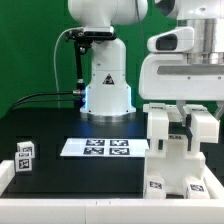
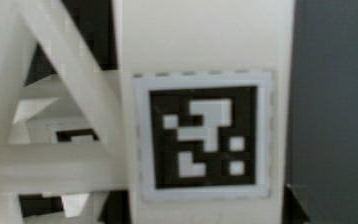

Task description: Assemble chair

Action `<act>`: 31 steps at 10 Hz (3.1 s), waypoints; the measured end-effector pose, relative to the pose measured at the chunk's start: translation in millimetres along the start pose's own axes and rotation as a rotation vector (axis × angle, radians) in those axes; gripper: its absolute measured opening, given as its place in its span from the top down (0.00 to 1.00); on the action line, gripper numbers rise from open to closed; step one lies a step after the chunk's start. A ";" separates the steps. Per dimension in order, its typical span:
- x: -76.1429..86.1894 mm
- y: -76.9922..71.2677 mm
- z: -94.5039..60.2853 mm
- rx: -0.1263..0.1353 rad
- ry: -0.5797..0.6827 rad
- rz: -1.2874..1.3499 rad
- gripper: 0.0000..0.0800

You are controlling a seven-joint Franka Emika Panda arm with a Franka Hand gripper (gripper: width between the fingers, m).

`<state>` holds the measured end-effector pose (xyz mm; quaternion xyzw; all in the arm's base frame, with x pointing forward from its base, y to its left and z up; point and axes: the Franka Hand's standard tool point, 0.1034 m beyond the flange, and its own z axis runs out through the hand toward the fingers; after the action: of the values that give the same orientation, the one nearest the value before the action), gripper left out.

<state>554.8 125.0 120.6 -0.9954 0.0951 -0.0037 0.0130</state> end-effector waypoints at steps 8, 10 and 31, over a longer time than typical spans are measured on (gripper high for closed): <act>-2.1 9.9 -0.7 0.047 -0.006 0.060 0.64; -5.6 3.5 0.1 0.006 -0.005 -0.062 0.64; -4.9 1.6 21.9 -0.015 -0.004 -0.053 0.64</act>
Offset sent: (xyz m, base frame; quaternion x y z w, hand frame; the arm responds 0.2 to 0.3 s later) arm -0.0255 0.0034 -0.0013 0.0449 -0.0457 0.0596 0.9962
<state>549.9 124.9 98.6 -0.9976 0.0688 -0.0013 0.0059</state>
